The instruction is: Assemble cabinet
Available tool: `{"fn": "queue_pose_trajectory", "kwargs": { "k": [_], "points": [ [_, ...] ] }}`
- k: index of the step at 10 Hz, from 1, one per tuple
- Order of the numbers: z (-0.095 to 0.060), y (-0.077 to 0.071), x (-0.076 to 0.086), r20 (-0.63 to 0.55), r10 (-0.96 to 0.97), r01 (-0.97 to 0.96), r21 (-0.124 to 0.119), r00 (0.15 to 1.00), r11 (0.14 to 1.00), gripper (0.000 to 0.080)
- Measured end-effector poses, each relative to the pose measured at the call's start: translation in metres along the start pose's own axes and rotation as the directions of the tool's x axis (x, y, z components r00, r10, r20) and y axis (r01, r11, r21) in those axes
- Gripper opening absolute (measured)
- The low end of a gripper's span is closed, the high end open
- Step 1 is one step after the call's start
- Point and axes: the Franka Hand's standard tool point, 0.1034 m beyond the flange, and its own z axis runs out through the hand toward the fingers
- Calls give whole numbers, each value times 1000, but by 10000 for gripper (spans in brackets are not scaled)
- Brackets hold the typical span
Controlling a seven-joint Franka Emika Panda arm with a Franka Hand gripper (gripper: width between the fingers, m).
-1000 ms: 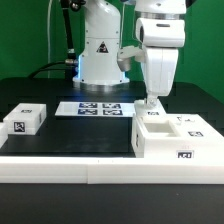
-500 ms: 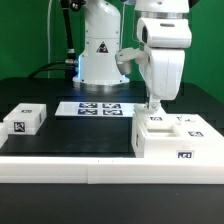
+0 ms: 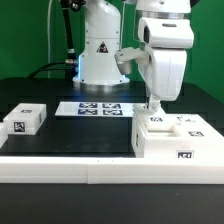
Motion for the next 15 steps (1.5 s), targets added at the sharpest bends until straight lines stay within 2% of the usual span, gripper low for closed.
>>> {"fn": "queue_pose_trajectory", "kwargs": {
  "k": [1,5,7,11,15],
  "points": [
    [-1,9,0,1,-18,18,4,1000,1000,69],
    [-3,51,-1,-13,-18,17,-37,1000,999,69],
    [-3,65,-5,-20,-33,32,-56,999,998,69],
    [-3,67,-5,-19,-38,37,-49,999,998,69],
    [-3,67,-4,-20,-13,11,-54,1000,998,70]
  ]
}}
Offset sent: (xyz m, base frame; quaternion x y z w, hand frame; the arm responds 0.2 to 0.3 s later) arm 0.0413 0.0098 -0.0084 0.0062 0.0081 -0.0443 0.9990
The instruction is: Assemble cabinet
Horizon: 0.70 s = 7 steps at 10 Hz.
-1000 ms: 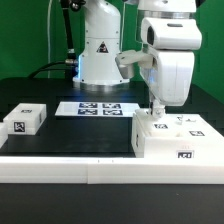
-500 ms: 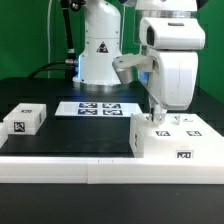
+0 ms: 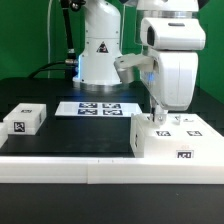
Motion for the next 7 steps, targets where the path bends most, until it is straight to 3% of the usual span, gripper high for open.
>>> {"fn": "queue_pose_trajectory", "kwargs": {
  "k": [1,2,4,5,6,7],
  "points": [
    [0,0,0,0,0,0,0,1000,1000,250],
    [0,0,0,0,0,0,0,1000,1000,250],
    [0,0,0,0,0,0,0,1000,1000,567],
    [0,0,0,0,0,0,1,1000,1000,567],
    [0,0,0,0,0,0,1,1000,1000,736],
    [0,0,0,0,0,0,1,1000,1000,779]
  ]
}}
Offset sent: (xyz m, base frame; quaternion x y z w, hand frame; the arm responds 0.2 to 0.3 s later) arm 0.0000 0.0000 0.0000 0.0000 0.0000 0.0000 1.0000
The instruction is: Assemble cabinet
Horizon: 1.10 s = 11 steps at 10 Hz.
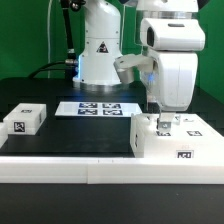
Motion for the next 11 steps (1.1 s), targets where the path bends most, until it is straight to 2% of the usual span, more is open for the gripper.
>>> {"fn": "queue_pose_trajectory", "kwargs": {
  "k": [2,4,6,8,11],
  "points": [
    [0,0,-1,-1,5,-5,-3,1000,1000,796],
    [-7,-14,-4,-5,123,-124,-31,992,992,797],
    [-17,-33,1,-29,254,-256,-79,967,964,797],
    [-20,-48,13,-47,382,-385,-83,923,919,797],
    [-19,-49,15,-45,379,-381,-80,924,921,797]
  ]
}}
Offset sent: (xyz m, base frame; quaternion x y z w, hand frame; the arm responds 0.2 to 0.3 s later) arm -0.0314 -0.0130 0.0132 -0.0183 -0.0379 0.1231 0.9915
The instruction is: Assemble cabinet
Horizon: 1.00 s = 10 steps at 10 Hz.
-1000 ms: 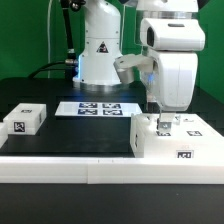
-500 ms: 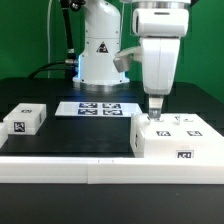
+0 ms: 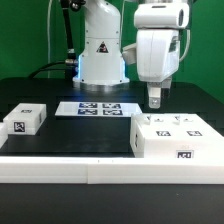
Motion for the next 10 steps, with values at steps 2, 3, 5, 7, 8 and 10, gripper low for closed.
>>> {"fn": "queue_pose_trajectory", "kwargs": {
  "k": [2,3,5,7,8,10],
  "points": [
    [0,0,0,0,10,-10,1,1000,1000,797],
    [1,0,0,0,12,-12,1,1000,1000,797],
    [0,-2,1,-13,194,-194,0,981,981,797],
    [2,-20,3,-39,476,-476,5,879,879,797],
    [5,-29,7,-35,595,-594,24,803,804,797],
    [6,-32,10,-35,696,-694,51,718,718,797]
  ]
}}
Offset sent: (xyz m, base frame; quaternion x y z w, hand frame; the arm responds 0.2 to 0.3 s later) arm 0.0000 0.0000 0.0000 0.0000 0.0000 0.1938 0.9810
